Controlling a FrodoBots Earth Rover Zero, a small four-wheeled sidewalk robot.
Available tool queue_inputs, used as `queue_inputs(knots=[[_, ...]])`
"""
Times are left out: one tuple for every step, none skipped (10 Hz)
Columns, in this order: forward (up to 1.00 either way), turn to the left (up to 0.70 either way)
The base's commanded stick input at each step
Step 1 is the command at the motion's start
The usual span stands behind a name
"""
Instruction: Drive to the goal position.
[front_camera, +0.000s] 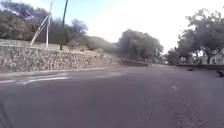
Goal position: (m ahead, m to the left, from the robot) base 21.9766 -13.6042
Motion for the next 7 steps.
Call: queue_inputs(knots=[[0.70,0.00],[0.70,0.00],[0.70,0.00],[0.70,0.00],[0.70,0.00],[0.70,0.00],[0.70,0.00]])
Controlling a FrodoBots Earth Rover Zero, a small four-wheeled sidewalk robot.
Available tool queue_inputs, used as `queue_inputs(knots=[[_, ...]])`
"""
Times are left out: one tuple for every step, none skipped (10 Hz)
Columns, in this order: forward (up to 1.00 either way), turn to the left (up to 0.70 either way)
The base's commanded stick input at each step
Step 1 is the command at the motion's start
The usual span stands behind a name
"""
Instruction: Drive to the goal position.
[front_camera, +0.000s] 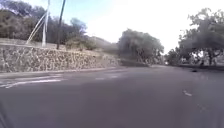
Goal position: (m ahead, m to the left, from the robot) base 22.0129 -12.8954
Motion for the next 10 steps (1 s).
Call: queue_inputs(knots=[[0.70,0.00],[0.70,0.00],[0.70,0.00],[0.70,0.00],[0.70,0.00],[0.70,0.00],[0.70,0.00],[0.70,0.00],[0.70,-0.13],[0.70,-0.29]])
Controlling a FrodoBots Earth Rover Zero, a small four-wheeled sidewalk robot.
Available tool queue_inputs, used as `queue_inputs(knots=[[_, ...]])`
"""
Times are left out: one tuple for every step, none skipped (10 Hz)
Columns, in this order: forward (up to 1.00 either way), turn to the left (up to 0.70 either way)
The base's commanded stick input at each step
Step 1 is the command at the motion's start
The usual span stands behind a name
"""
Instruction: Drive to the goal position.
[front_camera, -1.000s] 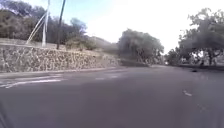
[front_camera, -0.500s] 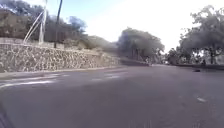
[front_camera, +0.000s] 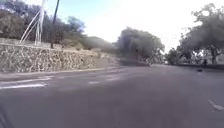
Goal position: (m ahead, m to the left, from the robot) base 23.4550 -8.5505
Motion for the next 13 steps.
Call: queue_inputs(knots=[[0.70,-0.35],[0.70,-0.35],[0.70,-0.35],[0.70,-0.35],[0.70,-0.35],[0.70,-0.35],[0.70,-0.35],[0.70,-0.35],[0.70,-0.35],[0.70,-0.15],[0.70,-0.05],[0.70,0.00],[0.70,0.00]])
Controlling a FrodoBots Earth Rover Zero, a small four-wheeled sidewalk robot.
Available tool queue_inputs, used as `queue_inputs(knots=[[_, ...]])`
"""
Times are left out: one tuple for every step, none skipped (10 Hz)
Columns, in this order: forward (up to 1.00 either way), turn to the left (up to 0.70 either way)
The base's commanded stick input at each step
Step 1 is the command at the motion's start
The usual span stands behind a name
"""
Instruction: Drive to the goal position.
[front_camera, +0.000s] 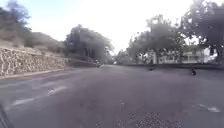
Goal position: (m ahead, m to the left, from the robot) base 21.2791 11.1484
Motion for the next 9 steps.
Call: queue_inputs(knots=[[0.70,0.00],[0.70,0.00],[0.70,0.00],[0.70,0.00],[0.70,0.00],[0.77,0.00],[0.83,0.00],[0.85,0.00],[0.85,0.00]])
